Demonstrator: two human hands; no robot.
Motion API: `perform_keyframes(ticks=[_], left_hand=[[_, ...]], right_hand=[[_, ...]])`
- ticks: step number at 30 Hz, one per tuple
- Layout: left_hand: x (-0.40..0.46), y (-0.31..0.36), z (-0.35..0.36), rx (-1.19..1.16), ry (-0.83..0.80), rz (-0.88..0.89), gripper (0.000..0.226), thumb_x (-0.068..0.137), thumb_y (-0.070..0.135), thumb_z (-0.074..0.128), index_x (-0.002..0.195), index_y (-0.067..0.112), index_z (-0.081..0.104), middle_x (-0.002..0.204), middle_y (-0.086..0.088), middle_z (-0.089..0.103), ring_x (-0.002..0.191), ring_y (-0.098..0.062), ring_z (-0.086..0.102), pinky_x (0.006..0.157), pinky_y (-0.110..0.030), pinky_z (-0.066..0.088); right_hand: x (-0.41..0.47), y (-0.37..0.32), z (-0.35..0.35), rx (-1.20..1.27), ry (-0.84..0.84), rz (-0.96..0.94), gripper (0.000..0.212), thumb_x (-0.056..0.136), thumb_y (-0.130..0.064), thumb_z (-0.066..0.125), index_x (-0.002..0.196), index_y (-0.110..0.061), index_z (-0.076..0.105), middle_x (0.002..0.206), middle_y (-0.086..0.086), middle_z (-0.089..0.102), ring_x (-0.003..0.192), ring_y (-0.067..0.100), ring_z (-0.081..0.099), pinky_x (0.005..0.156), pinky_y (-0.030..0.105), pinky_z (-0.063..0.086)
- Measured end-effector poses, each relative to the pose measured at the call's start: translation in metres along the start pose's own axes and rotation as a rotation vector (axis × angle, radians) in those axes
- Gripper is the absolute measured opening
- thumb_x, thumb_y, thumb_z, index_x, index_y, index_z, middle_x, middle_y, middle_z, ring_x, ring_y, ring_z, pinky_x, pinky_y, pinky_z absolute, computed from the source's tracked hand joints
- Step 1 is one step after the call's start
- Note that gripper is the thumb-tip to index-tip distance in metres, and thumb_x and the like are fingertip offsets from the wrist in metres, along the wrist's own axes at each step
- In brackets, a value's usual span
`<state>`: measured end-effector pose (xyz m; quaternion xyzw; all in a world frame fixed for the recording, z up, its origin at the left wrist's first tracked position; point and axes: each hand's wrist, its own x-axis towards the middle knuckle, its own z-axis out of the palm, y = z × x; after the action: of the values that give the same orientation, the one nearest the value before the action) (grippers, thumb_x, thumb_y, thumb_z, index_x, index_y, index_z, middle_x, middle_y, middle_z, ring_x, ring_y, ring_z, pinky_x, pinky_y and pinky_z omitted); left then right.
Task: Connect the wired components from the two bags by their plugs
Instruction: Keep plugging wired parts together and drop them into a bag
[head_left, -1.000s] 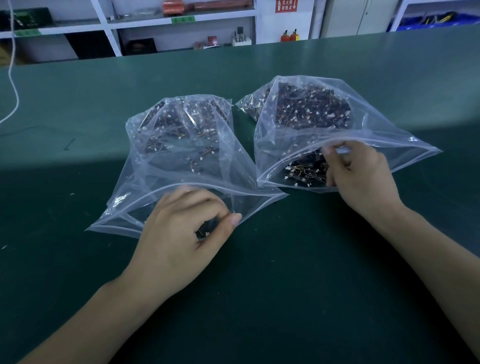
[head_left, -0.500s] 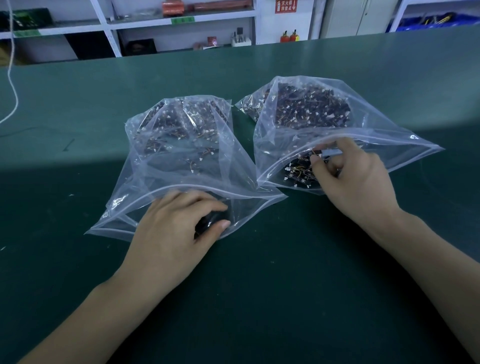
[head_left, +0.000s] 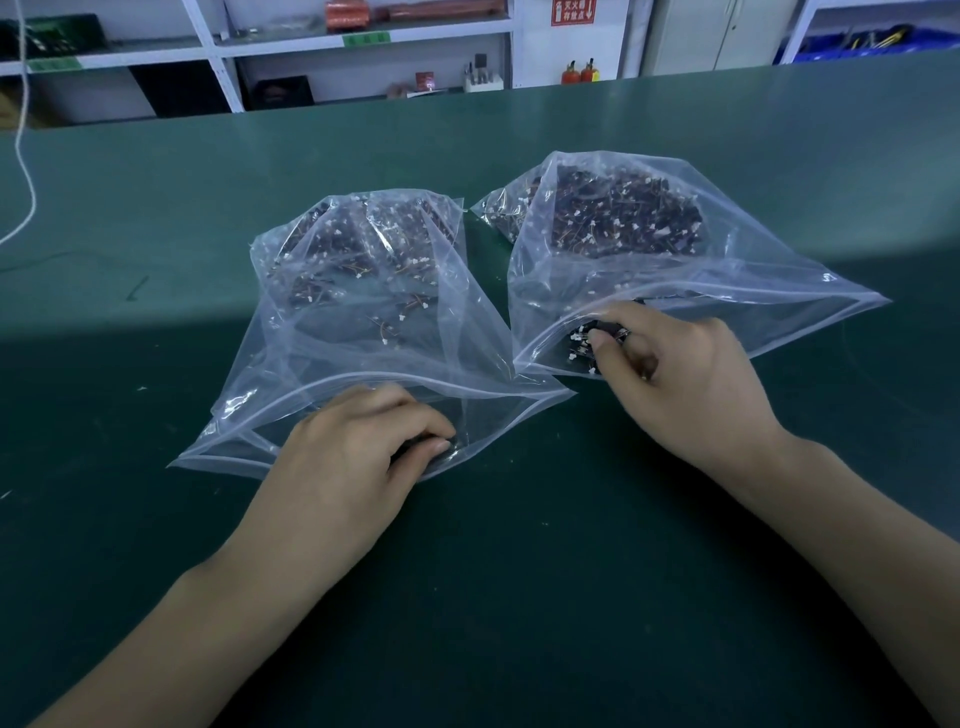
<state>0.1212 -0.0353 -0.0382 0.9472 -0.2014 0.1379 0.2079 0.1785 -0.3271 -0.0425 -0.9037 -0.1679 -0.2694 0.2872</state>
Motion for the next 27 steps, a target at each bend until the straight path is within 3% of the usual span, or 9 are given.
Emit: perform_keyframes(ticks=[3, 8, 12, 15, 20, 23, 27], left_hand=[[0.000, -0.004, -0.002, 0.038, 0.019, -0.016, 0.013, 0.092, 0.019, 0.080, 0.101, 0.028, 0.079, 0.093, 0.017, 0.066, 0.081, -0.007, 0.057, 0.072, -0.022, 0.043], [0.000, -0.006, -0.002, 0.086, 0.040, 0.010, 0.020, 0.094, 0.010, 0.075, 0.106, 0.026, 0.079, 0.094, 0.012, 0.068, 0.088, -0.016, 0.067, 0.073, -0.030, 0.048], [0.001, -0.005, -0.002, 0.068, 0.057, 0.057, 0.024, 0.092, 0.004, 0.078, 0.104, 0.024, 0.080, 0.092, 0.012, 0.068, 0.083, -0.013, 0.065, 0.070, -0.025, 0.048], [0.002, -0.002, -0.003, 0.044, 0.105, 0.117, 0.025, 0.091, 0.001, 0.077, 0.106, 0.021, 0.081, 0.096, 0.011, 0.068, 0.081, -0.006, 0.060, 0.071, -0.015, 0.045], [0.001, 0.007, -0.002, 0.037, 0.267, 0.259, 0.022, 0.100, -0.002, 0.070, 0.107, 0.015, 0.082, 0.104, 0.005, 0.071, 0.086, -0.008, 0.064, 0.079, -0.015, 0.049], [0.000, 0.015, -0.003, -0.014, 0.345, 0.297, 0.020, 0.099, 0.000, 0.068, 0.103, 0.012, 0.084, 0.104, 0.002, 0.073, 0.089, -0.007, 0.065, 0.085, -0.013, 0.048], [-0.001, 0.026, -0.003, -0.149, 0.412, 0.272, 0.016, 0.100, 0.004, 0.069, 0.097, 0.010, 0.084, 0.101, -0.001, 0.074, 0.091, 0.003, 0.063, 0.083, -0.010, 0.046]], right_hand=[[-0.002, -0.005, -0.001, 0.054, 0.030, -0.072, 0.019, 0.101, -0.012, 0.066, 0.113, -0.019, 0.079, 0.047, -0.010, 0.034, 0.046, 0.017, 0.036, 0.053, 0.032, 0.044], [-0.005, -0.013, 0.000, 0.150, 0.016, -0.181, 0.019, 0.101, -0.006, 0.068, 0.112, -0.015, 0.080, 0.049, -0.008, 0.035, 0.046, 0.017, 0.036, 0.050, 0.032, 0.041], [-0.009, -0.021, 0.004, 0.215, -0.043, -0.245, 0.019, 0.102, -0.011, 0.066, 0.113, -0.017, 0.080, 0.053, -0.013, 0.031, 0.047, 0.009, 0.033, 0.056, 0.017, 0.032], [-0.011, -0.025, 0.007, 0.234, -0.097, -0.283, 0.020, 0.101, -0.012, 0.066, 0.114, -0.018, 0.081, 0.054, -0.014, 0.031, 0.046, 0.008, 0.033, 0.055, 0.019, 0.034], [-0.013, -0.030, 0.005, 0.265, -0.157, -0.300, 0.021, 0.100, -0.012, 0.068, 0.116, -0.018, 0.080, 0.054, -0.014, 0.031, 0.046, 0.007, 0.033, 0.052, 0.021, 0.034], [-0.014, -0.033, 0.005, 0.272, -0.200, -0.299, 0.021, 0.100, -0.019, 0.069, 0.120, -0.019, 0.078, 0.054, -0.014, 0.033, 0.046, 0.006, 0.034, 0.053, 0.021, 0.035], [-0.017, -0.042, 0.005, 0.274, -0.302, -0.296, 0.038, 0.098, -0.046, 0.068, 0.131, -0.028, 0.070, 0.056, -0.015, 0.040, 0.047, 0.003, 0.038, 0.056, 0.012, 0.032]])
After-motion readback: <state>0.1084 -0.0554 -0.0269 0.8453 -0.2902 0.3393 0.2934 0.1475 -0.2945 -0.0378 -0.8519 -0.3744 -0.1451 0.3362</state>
